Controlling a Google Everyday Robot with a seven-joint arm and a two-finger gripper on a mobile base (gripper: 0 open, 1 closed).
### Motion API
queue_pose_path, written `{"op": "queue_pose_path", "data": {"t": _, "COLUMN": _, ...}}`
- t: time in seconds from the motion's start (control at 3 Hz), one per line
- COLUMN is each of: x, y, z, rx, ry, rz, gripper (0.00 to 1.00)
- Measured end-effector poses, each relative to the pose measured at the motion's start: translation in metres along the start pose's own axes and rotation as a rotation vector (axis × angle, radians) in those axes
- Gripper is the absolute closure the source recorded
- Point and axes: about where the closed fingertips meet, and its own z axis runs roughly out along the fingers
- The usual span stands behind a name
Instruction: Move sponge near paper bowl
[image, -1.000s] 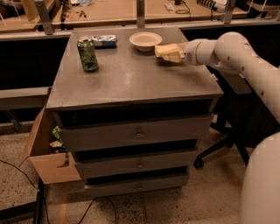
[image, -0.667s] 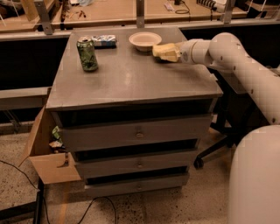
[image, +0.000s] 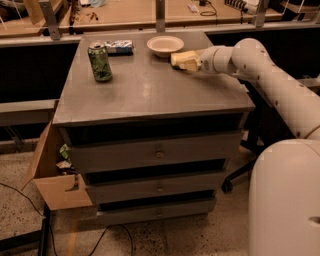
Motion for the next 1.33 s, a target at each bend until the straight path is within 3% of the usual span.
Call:
{"op": "queue_pose_path", "data": {"t": 0.33, "x": -0.002, "y": 0.001, "z": 0.002, "rx": 0.004, "ry": 0.005, "rz": -0.012, "gripper": 0.12}}
{"op": "queue_pose_path", "data": {"t": 0.67, "x": -0.009, "y": 0.000, "z": -0.006, "rx": 0.019, "ry": -0.010, "rz": -0.024, "gripper": 0.00}}
{"op": "queue_pose_path", "data": {"t": 1.33, "x": -0.018, "y": -0.005, "z": -0.063, "rx": 0.065, "ry": -0.036, "rz": -0.001, "gripper": 0.00}}
